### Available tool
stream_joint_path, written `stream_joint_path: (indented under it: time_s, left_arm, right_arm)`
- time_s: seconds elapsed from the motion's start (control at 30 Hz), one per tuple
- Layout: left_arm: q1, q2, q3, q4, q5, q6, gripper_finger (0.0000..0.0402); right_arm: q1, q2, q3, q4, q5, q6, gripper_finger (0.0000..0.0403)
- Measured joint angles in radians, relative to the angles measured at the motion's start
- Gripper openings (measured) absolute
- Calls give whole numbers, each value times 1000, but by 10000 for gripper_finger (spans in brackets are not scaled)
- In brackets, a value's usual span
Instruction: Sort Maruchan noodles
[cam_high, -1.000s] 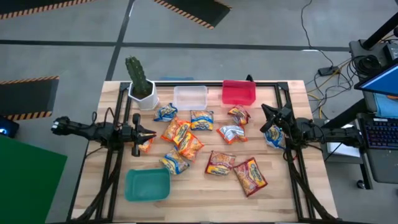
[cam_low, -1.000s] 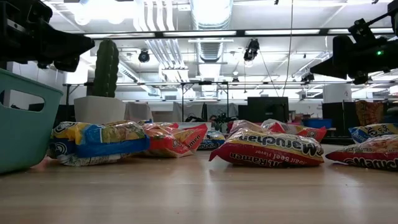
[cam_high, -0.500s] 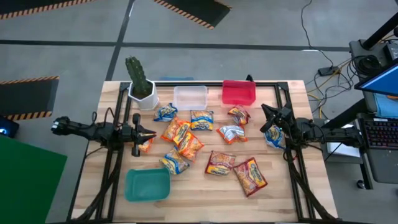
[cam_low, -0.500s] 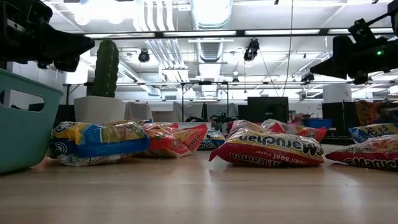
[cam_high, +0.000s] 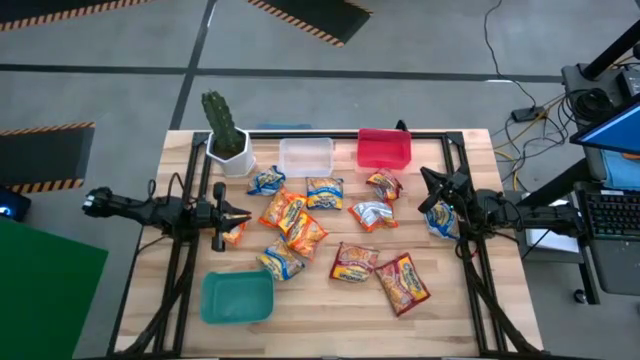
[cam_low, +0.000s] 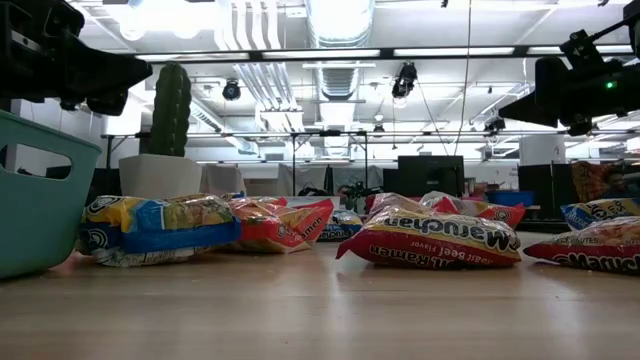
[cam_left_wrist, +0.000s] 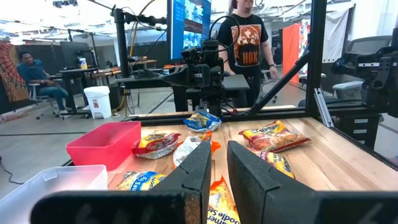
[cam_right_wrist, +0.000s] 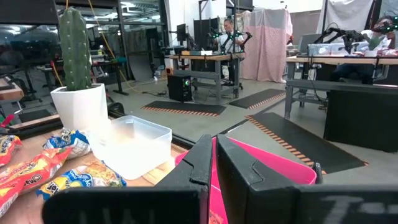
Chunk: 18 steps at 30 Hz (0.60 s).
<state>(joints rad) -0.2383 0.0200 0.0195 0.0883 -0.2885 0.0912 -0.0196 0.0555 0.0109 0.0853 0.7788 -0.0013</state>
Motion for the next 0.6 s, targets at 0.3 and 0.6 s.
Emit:
stream_joint_path:
  time_s: [0.3, 0.6]
  left_arm:
    - [0, 0, 0, 0, 0, 0, 37]
    - [0, 1, 0, 61, 0, 3, 37]
  right_arm:
    - [0, 0, 0, 0, 0, 0, 13]
    - [0, 0, 0, 0, 0, 0, 13]
